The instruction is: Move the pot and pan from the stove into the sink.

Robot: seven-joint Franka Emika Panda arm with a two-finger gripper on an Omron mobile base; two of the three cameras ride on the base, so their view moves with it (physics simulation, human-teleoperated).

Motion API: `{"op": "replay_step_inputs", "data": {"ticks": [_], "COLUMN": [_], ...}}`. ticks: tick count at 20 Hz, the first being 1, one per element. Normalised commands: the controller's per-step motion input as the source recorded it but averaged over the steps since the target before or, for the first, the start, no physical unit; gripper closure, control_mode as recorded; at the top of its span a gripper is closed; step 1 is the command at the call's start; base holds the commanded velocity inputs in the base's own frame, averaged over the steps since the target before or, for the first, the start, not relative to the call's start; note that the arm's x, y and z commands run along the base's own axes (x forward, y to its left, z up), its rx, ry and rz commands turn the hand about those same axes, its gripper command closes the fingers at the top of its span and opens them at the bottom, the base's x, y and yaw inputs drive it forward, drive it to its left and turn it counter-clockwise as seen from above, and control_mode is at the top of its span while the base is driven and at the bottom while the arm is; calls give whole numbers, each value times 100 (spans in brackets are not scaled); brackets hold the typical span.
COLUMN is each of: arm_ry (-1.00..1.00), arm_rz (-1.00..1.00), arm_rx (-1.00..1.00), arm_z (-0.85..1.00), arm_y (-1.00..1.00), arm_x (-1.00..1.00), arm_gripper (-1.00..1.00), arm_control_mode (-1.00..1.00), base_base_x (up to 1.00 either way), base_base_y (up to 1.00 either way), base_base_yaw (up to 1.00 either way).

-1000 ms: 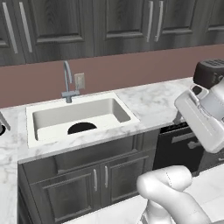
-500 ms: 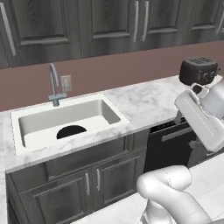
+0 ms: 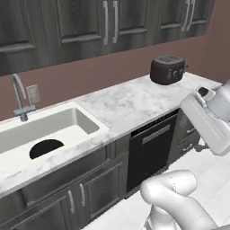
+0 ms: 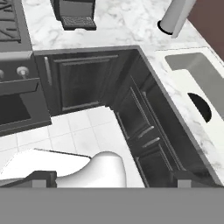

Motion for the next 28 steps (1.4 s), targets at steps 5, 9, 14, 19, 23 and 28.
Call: {"op": "replay_step_inputs", "data": {"ticks": [5, 9, 14, 19, 23, 28], "arm_ry": [0, 0, 0, 0, 0, 0], "arm_rz": [0, 0, 0, 0, 0, 0], "arm_rx": [0, 0, 0, 0, 0, 0], "arm_z": [0, 0, 0, 0, 0, 0], "arm_y": [0, 0, 0, 0, 0, 0], "arm_x": [0, 0, 0, 0, 0, 0], "arm_gripper": [-100, -100, -100, -100, -100, -100], "arm_control_mode": [100, 100, 100, 100, 100, 100], "base_base_x": [0, 0, 0, 0, 0, 0], "base_base_y": [-18, -22, -21, -19, -20, -20], "base_base_yaw": [-40, -41, -41, -42, -43, -43]}}
